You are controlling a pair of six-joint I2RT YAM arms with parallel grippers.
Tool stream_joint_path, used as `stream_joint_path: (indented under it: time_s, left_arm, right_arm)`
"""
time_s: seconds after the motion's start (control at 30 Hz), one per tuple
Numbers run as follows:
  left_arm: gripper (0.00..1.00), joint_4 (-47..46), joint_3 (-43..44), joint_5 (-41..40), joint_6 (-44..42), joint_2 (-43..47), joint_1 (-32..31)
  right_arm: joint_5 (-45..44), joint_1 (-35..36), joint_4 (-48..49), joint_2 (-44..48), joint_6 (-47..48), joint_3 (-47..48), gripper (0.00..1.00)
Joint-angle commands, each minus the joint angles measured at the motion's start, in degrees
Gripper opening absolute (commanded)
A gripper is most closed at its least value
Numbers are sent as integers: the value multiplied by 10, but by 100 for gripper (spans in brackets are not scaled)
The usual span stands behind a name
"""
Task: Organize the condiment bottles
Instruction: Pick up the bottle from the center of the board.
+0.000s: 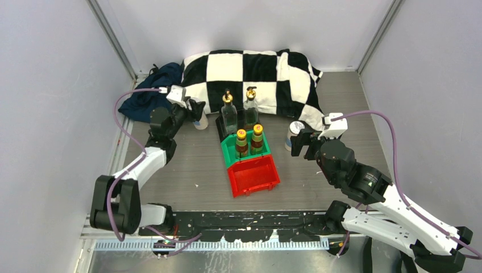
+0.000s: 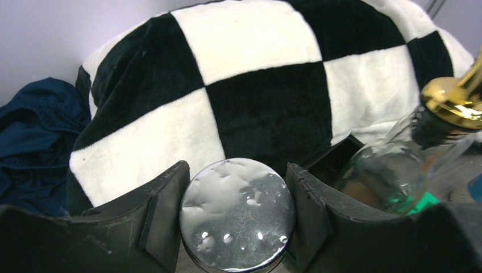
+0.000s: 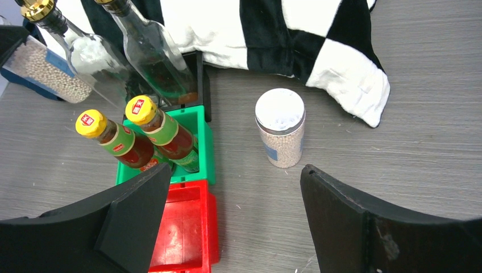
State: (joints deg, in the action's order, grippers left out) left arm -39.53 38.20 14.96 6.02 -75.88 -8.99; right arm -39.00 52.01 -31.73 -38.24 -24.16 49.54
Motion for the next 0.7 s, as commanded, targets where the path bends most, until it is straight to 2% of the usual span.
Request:
stream_joint_path:
  time_s: [0.0, 0.67]
  left_arm:
    - [0, 1, -1, -4, 4, 70, 0]
    - [0, 190, -45, -11, -1, 293, -22]
  right_arm:
    - [6, -1, 2, 4, -9, 5, 90]
    - [26, -1, -16, 16, -24, 2, 90]
